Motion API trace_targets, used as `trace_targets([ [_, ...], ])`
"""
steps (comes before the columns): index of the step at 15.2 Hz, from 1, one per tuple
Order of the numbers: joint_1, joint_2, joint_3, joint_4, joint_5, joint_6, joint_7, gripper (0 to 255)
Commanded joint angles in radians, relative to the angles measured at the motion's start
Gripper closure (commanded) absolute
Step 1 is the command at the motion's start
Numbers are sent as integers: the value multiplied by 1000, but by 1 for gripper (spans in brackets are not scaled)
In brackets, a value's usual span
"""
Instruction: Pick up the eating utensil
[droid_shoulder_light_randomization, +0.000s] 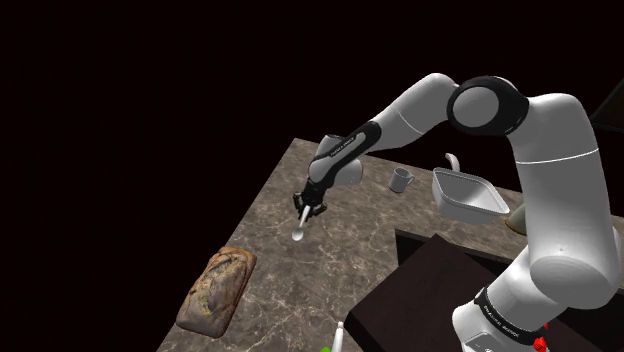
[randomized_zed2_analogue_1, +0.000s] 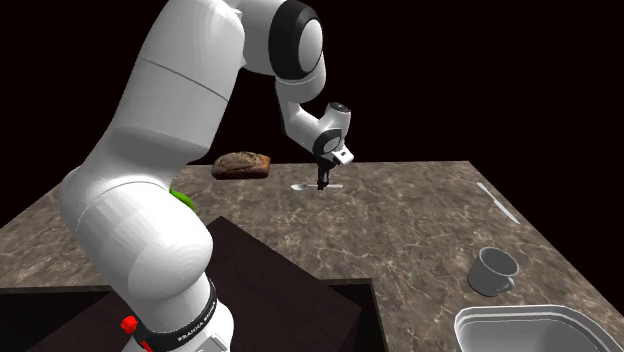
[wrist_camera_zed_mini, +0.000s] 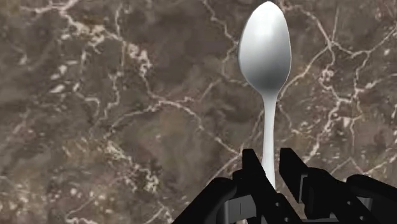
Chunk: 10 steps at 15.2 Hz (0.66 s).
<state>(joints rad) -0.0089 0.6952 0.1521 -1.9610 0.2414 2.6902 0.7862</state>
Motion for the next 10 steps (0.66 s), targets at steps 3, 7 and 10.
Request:
trace_targets([
  [3, -1, -52, -1, -18, -1, -34, 8, 255],
  [7, -1, -99, -2, -31, -3, -68, 17, 255],
  [10, -1, -113, -3, -34, -3, -78, 19, 255],
])
